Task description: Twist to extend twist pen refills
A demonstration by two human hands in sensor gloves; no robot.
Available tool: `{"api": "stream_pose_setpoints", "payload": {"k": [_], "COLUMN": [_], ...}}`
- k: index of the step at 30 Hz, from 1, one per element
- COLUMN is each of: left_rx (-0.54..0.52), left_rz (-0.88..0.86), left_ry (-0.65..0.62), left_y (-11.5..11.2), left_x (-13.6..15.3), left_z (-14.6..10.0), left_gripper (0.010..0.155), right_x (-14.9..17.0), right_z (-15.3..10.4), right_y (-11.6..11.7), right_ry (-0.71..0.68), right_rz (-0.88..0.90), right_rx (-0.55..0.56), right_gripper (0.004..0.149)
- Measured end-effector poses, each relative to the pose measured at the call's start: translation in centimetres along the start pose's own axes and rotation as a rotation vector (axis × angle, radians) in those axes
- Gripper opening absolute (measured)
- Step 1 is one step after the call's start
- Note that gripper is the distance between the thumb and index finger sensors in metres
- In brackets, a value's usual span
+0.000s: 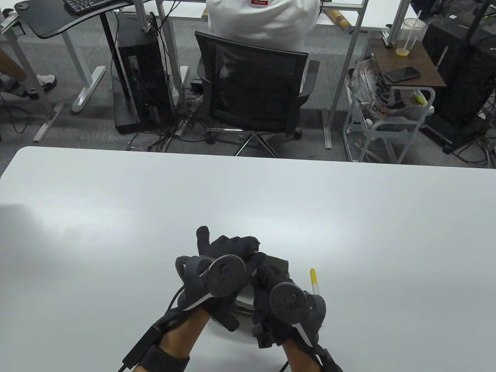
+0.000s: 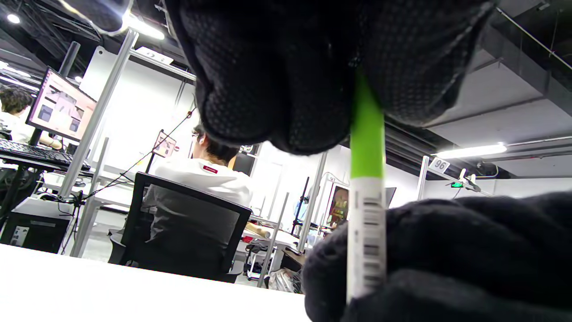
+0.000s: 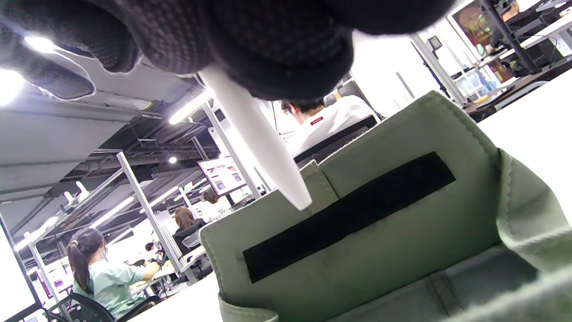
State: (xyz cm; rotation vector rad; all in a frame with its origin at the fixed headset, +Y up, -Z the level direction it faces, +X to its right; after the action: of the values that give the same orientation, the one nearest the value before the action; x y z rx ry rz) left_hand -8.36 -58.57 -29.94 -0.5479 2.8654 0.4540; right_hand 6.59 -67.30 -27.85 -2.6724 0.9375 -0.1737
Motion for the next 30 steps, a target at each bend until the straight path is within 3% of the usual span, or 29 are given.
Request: {"api": "stream_pose_setpoints", "payload": {"k": [19, 30], "left_rx": [-0.031, 0.053], "left_rz": [0.016, -0.042], "left_ry": [-0.071, -0.113], "left_y": [-0.25, -0.72], "left_x": [-0.32, -0.41], "left_z": [-0.41, -0.51], "left_gripper": [0.043, 0.049], "right_x": [0.05, 0.14], "right_z": [0.05, 0.16], "right_y": [0.0, -0.04], "right_ry": [0.007, 0.015], "right_rz": [-0.012, -0.007], "right_rx": [-0.005, -0.021], "right_gripper": [0.045, 0.045]}}
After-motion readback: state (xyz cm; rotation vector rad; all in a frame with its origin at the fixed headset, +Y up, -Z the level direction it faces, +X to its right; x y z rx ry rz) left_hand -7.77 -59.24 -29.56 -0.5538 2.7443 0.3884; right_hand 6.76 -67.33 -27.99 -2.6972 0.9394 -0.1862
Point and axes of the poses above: the tracker on the back of each hand, its own x axis roughly to the little-finger side, its own z axis roughly from the wrist to the fingertips, y = z × x, the point moved 1 cm from there along z, roughly from the wrist to the fingertips, and after that the axes turned 11 degrees about y, right-handed, at the moved point
